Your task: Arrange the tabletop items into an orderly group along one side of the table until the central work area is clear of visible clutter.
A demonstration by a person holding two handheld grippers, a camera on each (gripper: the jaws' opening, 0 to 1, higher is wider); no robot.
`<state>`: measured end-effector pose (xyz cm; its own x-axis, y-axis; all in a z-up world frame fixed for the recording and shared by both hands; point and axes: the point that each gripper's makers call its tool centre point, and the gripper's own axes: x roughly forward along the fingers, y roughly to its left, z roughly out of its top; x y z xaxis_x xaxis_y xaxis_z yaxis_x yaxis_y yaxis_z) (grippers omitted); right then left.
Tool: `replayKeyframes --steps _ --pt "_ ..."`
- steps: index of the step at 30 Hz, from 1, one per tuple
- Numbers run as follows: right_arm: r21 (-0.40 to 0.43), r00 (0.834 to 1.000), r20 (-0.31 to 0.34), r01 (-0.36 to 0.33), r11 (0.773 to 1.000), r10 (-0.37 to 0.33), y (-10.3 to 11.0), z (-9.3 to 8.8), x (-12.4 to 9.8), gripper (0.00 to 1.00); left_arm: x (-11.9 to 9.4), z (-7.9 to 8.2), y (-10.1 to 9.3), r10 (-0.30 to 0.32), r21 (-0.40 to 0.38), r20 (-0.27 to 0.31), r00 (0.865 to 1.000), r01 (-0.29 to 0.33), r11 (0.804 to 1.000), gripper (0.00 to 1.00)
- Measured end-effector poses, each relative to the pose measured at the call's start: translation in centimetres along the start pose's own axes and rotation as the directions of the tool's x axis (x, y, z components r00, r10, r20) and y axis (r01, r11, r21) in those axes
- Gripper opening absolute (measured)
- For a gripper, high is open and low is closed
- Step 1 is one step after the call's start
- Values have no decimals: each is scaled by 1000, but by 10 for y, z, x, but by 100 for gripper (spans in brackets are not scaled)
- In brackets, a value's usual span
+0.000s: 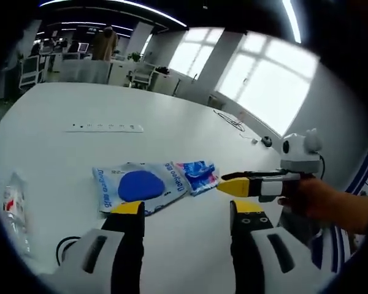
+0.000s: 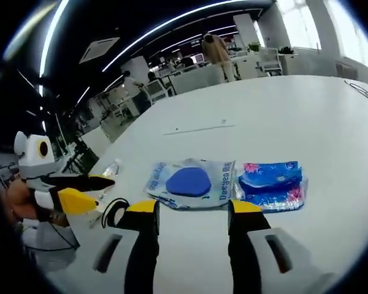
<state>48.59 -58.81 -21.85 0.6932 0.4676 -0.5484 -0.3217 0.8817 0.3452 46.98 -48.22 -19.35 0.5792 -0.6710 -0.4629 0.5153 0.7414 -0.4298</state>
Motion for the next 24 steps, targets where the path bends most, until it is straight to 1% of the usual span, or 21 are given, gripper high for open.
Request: replayKeyframes --steps 2,5,7,9,18,21,24 --pt "-5 1000 5 -17 1000 17 9 0 0 43 -8 0 2 1 0 4 1000 -1 1000 56" --pt "-17 1000 -3 -31 999 31 21 -2 0 43 -20 1 6 3 0 13 1000 -3 1000 56" --pt "-18 998 -2 -58 998 58 34 -4 1 43 -31 2 10 2 5 23 1000 -2 1000 56" --pt "-24 998 -12 -67 997 67 41 -6 3 42 -39 2 13 5 6 25 1000 -5 1000 56" --pt "-59 991 -45 -129 990 127 79 -14 13 42 -87 -5 38 26 6 41 999 -27 1000 56" --pt "-79 990 -56 -137 987 133 93 -16 18 42 -98 -7 49 44 -7 48 998 -44 999 56" --pt "-87 985 -68 -165 982 159 110 -18 23 42 -108 -8 56 50 -7 50 997 -50 999 57"
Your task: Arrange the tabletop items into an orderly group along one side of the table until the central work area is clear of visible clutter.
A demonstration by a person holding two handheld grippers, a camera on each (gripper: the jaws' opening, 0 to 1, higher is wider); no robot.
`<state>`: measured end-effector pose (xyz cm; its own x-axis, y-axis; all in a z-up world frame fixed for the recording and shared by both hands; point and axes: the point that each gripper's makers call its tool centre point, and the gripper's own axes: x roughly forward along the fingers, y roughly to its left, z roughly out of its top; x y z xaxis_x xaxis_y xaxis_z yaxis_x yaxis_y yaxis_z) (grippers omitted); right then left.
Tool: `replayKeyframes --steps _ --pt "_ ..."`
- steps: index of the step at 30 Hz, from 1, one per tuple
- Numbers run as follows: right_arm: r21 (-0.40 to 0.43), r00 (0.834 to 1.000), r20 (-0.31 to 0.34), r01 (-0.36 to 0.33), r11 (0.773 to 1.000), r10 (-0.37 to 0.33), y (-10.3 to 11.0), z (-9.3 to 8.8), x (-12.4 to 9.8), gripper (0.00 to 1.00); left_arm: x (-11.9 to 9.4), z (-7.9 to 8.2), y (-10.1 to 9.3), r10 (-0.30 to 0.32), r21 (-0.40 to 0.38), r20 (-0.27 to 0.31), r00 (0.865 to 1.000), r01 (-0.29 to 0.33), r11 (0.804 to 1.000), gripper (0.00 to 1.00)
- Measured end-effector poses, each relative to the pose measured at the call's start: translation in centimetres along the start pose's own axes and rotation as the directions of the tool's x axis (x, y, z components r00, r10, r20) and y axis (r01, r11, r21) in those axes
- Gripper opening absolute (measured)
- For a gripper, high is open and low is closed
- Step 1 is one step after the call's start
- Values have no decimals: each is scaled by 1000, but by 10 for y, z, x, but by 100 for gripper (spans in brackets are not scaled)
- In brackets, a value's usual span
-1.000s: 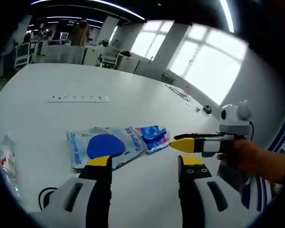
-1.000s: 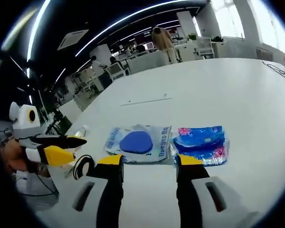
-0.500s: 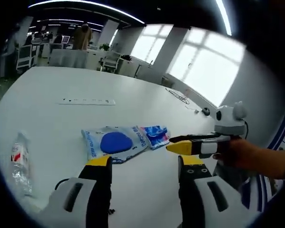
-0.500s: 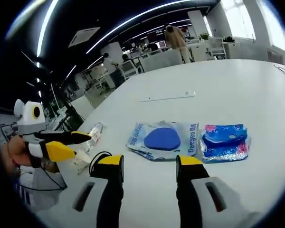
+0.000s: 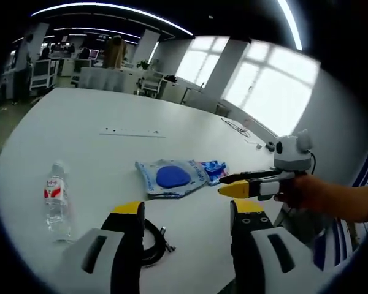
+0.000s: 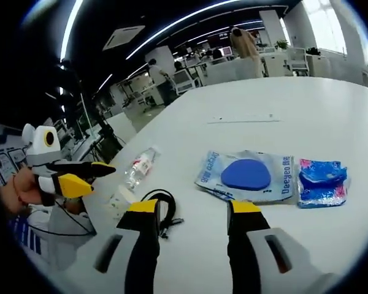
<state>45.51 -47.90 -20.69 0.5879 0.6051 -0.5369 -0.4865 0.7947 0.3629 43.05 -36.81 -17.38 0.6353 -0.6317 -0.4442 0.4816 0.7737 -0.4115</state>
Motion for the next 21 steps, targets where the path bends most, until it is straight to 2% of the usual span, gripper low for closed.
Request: replayKeyframes --steps 10,21 --pt "-66 996 -37 -89 994 87 45 2 27 42 -34 1 28 30 -15 26 999 -29 999 57" --pt "-130 976 -105 -204 970 191 95 1 61 42 -70 -10 65 87 -52 39 995 -85 995 57"
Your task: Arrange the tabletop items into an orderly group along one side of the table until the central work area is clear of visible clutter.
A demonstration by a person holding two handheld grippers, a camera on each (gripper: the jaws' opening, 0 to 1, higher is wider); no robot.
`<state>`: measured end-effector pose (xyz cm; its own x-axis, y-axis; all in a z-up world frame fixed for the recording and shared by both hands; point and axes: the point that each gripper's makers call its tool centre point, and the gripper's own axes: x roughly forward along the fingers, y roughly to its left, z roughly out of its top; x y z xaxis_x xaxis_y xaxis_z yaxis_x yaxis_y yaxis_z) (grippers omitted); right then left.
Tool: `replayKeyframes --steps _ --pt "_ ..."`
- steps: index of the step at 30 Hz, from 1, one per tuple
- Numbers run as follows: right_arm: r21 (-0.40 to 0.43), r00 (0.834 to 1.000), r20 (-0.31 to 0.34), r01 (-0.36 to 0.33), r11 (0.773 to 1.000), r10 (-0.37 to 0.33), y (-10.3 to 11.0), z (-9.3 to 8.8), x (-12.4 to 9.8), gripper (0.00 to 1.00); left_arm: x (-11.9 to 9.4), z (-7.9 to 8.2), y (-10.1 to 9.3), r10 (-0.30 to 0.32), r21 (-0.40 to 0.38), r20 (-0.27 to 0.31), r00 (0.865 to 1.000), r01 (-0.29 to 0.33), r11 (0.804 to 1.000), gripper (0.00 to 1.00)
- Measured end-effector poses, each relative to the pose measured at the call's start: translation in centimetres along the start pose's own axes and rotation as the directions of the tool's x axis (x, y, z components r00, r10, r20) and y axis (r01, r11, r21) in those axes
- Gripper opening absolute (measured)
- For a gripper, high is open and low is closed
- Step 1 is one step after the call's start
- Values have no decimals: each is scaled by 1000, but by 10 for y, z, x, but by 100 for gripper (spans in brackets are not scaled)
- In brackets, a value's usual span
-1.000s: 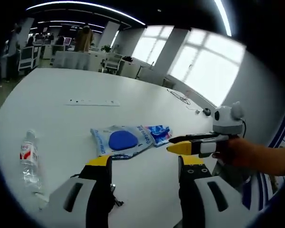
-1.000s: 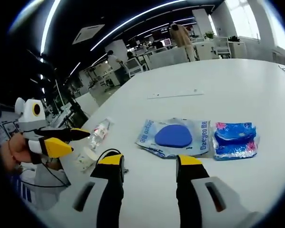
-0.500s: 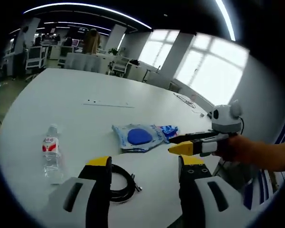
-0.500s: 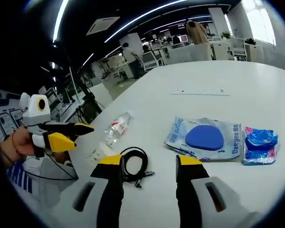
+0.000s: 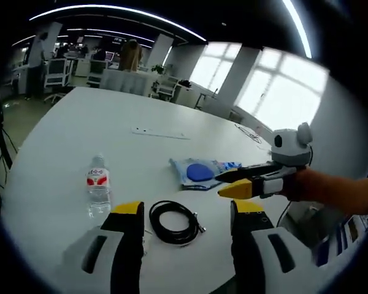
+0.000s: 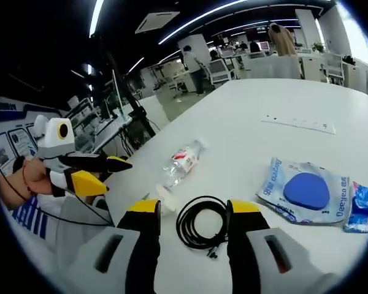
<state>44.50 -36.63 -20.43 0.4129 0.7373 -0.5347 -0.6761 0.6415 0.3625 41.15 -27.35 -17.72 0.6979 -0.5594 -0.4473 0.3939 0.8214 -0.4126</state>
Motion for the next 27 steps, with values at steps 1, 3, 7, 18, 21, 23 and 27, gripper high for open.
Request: replayKeyframes --steps 1,3,7,18,21,23,27 --pt "-7 1000 -6 -13 1000 13 4 0 5 42 -2 -1 3 3 -4 1 1000 -3 1000 57" --pt "-14 999 -17 -34 999 33 10 0 11 41 -7 -3 9 11 -10 3 1000 -11 1000 57" --pt "-45 995 -48 -87 995 85 23 0 24 40 -16 -6 20 22 -27 10 1000 -22 999 56" --pt "-110 956 -162 -265 958 246 52 -5 60 36 -33 -17 48 45 -66 18 999 -43 997 57" --pt "-126 947 -181 -291 948 266 54 -5 66 36 -36 -20 53 48 -80 22 999 -46 996 57" --pt "-122 934 -209 -319 940 289 56 -7 72 35 -38 -23 57 49 -85 25 998 -47 995 57" --pt "-133 908 -263 -369 920 327 60 -11 83 34 -40 -28 62 37 -87 23 999 -34 996 57"
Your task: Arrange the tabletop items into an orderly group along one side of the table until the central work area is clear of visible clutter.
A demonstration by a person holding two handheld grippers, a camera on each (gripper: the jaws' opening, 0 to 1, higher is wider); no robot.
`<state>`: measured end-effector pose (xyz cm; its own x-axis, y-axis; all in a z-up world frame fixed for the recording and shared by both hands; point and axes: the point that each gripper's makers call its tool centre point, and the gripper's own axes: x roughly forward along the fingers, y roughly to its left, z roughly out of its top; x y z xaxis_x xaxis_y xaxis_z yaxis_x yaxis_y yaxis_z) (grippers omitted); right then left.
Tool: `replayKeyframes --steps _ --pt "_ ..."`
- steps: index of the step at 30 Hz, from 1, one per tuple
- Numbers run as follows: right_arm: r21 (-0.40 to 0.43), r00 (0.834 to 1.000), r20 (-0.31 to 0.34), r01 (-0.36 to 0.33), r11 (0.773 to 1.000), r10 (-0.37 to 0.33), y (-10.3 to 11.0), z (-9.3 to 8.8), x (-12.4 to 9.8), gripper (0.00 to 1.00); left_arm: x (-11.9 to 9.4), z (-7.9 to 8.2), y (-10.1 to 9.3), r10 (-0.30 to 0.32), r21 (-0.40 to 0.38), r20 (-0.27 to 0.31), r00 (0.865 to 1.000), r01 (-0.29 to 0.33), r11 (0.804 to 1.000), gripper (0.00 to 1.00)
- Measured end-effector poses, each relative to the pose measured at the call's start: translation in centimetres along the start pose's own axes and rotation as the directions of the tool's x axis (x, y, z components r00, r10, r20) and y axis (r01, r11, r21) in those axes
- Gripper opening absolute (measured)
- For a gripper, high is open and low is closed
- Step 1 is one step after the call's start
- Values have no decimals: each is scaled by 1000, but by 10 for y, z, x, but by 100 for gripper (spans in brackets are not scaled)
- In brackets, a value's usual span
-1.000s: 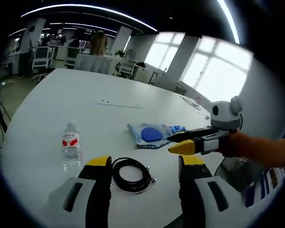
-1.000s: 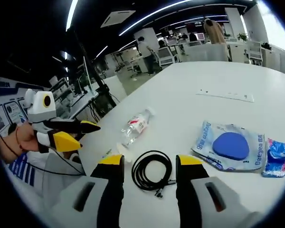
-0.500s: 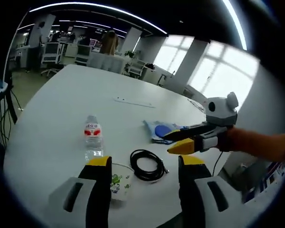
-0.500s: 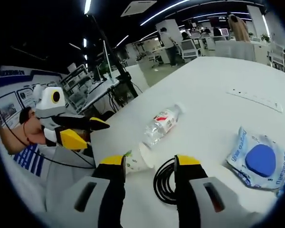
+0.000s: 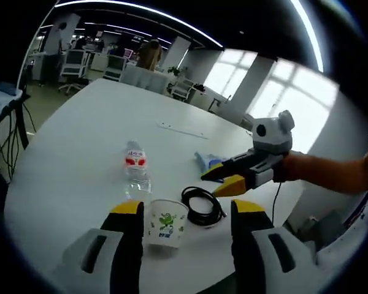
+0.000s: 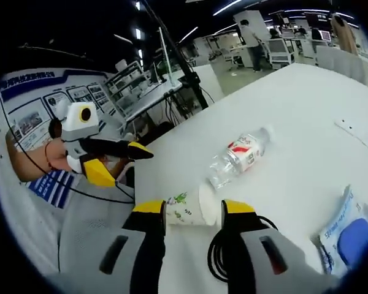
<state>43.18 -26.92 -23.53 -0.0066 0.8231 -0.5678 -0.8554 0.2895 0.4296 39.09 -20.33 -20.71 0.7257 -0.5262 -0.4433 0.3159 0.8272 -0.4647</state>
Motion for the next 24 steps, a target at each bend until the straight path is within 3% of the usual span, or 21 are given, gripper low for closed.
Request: replayKeyframes --steps 4,8,15,24 --pt "-7 996 -46 -74 997 73 4 -4 11 31 -1 -2 4 -25 4 4 1000 25 1000 58" --pt "-19 991 -85 -101 995 99 1 -9 21 32 -2 -3 5 -52 24 -1 999 53 998 60" --pt "33 972 -131 -190 981 193 -3 -16 38 29 -1 -13 8 -115 51 -37 993 117 992 60" --pt "86 948 -167 -261 961 272 -5 -22 50 21 -3 -26 23 -100 25 -58 993 102 995 59"
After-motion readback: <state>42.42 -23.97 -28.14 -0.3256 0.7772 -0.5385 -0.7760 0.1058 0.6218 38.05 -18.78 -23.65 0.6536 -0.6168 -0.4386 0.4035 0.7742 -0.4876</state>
